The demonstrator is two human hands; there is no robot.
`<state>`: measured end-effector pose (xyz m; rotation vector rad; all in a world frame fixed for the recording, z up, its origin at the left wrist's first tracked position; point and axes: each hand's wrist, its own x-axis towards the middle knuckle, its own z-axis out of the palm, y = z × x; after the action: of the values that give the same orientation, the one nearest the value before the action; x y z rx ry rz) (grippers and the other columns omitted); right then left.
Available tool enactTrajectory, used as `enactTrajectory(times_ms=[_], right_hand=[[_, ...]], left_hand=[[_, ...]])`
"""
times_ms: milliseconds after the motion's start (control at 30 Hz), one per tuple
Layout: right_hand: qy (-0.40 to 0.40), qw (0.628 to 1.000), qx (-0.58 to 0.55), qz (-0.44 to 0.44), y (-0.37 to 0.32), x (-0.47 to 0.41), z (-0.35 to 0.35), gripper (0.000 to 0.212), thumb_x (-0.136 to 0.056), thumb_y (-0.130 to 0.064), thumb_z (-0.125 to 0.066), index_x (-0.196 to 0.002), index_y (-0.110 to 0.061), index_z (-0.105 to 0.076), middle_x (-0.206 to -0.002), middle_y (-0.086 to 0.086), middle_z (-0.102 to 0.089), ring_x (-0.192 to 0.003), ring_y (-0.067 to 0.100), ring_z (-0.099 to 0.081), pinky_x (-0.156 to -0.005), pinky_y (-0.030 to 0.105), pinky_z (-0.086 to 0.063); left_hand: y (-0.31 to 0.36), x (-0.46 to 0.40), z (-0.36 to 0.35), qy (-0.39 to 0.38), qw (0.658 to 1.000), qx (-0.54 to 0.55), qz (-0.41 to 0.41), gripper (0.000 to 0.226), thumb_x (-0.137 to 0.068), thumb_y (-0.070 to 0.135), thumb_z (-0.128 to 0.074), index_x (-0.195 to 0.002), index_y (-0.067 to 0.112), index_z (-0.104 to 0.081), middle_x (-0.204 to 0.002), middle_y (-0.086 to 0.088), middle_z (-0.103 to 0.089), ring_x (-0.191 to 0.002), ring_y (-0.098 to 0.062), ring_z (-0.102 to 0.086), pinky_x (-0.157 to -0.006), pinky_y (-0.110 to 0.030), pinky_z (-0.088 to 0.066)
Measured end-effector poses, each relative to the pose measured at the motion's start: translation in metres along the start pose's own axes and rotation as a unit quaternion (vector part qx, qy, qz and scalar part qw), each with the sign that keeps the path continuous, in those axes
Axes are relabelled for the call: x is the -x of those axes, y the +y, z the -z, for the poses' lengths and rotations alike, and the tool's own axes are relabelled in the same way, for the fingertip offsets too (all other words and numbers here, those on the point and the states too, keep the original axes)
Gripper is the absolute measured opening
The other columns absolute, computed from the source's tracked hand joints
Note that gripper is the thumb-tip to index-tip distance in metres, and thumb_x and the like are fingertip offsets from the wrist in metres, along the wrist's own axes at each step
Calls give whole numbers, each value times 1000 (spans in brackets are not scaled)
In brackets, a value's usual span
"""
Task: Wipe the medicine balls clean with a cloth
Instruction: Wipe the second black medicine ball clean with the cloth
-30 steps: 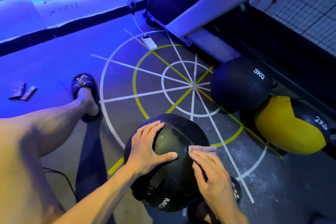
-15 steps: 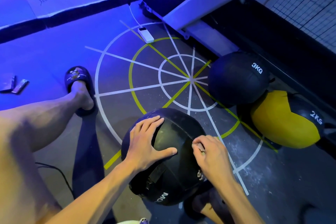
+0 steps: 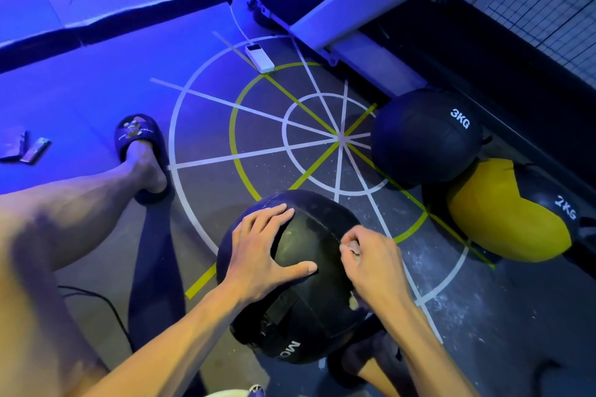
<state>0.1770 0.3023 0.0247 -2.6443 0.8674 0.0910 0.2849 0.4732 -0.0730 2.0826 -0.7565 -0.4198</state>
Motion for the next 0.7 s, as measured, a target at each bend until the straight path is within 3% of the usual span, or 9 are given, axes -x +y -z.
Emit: enactTrajectory(times_ms=[133,300,400,567,700], right_hand=[[9,1000,-3,27,-29,-18,-6,4,-97,-19,-62,-96,-21,-65,-90,-6,-67,-82,14,-51,-68,29,-31],[-46,997,32,-49,-1,-4,10,16,-93,-15,-59,-83,-27,-62,-76,-7,-65,-69,7,-53,-49,15,-30],[-38,997,34,-57,-2,-5,9,17,-93,-14,-59,-83,-26,-61,-78,-6,-66,-74,14,-54,-51,14,-28],[9,999,-20,-35,-28,-23,-3,6,-97,-20,-62,-96,-23,-67,-89,-5,-69,-85,16,-53,-67,29,-36],[-32,998,8,-48,-9,-10,8,16,-92,-16,-62,-81,-28,-63,-78,-9,-68,-74,8,-56,-52,15,-33]], left_hand=[[0,1,1,2,1000,0,-6,104,-61,97,-56,-149,44,-43,-151,29,-36,-141,-1,-27,-119,-41,-24],[1,-2,0,0,1000,8,-5,103,-61,96,-60,-148,44,-44,-151,30,-36,-141,0,-27,-119,-39,-23],[3,-1,-5,1,1000,0,-12,103,-62,95,-60,-149,42,-45,-152,28,-37,-141,-2,-27,-119,-39,-22],[2,-1,-3,-1,1000,-1,-12,102,-63,95,-58,-149,42,-45,-151,29,-36,-140,-1,-26,-119,-39,-22],[1,-3,-1,-11,1000,13,-7,102,-61,95,-61,-148,44,-44,-151,32,-34,-141,1,-25,-119,-39,-22]])
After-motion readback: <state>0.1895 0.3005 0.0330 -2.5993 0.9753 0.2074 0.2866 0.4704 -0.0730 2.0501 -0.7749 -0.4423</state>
